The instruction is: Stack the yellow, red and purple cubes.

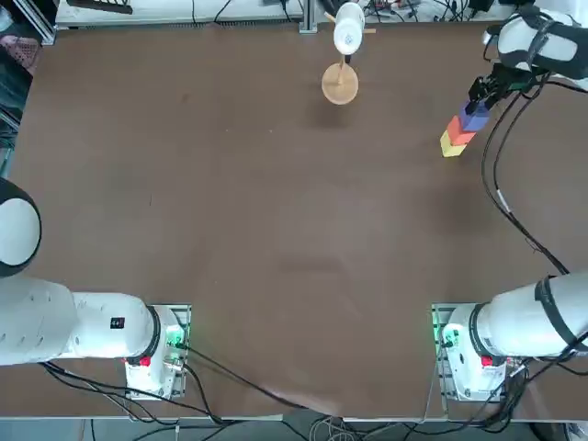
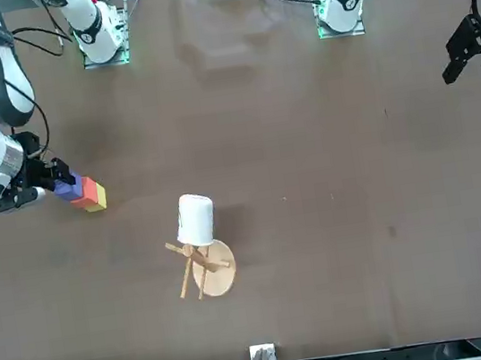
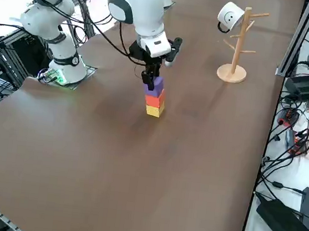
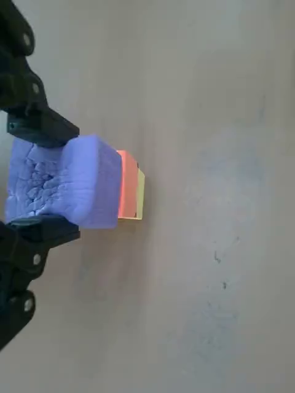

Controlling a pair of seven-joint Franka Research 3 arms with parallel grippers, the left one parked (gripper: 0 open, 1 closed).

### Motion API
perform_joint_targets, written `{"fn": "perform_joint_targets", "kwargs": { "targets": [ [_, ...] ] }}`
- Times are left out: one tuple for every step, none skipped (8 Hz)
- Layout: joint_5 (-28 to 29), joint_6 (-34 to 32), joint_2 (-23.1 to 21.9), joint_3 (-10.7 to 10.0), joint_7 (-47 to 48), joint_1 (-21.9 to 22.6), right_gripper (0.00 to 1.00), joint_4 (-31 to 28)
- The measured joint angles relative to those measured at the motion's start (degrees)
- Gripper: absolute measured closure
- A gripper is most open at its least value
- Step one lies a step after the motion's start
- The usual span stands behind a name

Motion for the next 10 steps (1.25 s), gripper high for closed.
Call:
{"fn": "perform_joint_targets", "kwargs": {
  "targets": [
    [0.00, 0.11, 0.07, 0.00, 0.01, 0.05, 0.40, -0.16],
    [0.00, 0.21, 0.18, 0.00, 0.02, 0.14, 0.40, -0.24],
    [0.00, 0.30, 0.32, 0.00, 0.19, 0.21, 0.38, -0.24],
    [0.00, 0.34, 0.47, 0.00, 0.71, 0.25, 0.37, -0.25],
    [0.00, 0.36, 0.63, 0.00, 1.31, 0.31, 0.36, -0.27],
    [0.00, 0.39, 0.71, 0.00, 1.58, 0.37, 0.35, -0.27],
    [0.00, 0.40, 0.73, 0.00, 1.70, 0.38, 0.33, -0.27],
    [0.00, 0.41, 0.73, 0.00, 1.78, 0.38, 0.22, -0.27],
    [0.00, 0.46, 0.73, 0.00, 1.78, 0.38, 0.13, -0.27],
    [0.00, 0.49, 0.73, 0.00, 1.82, 0.38, 0.10, -0.27]
  ]
}}
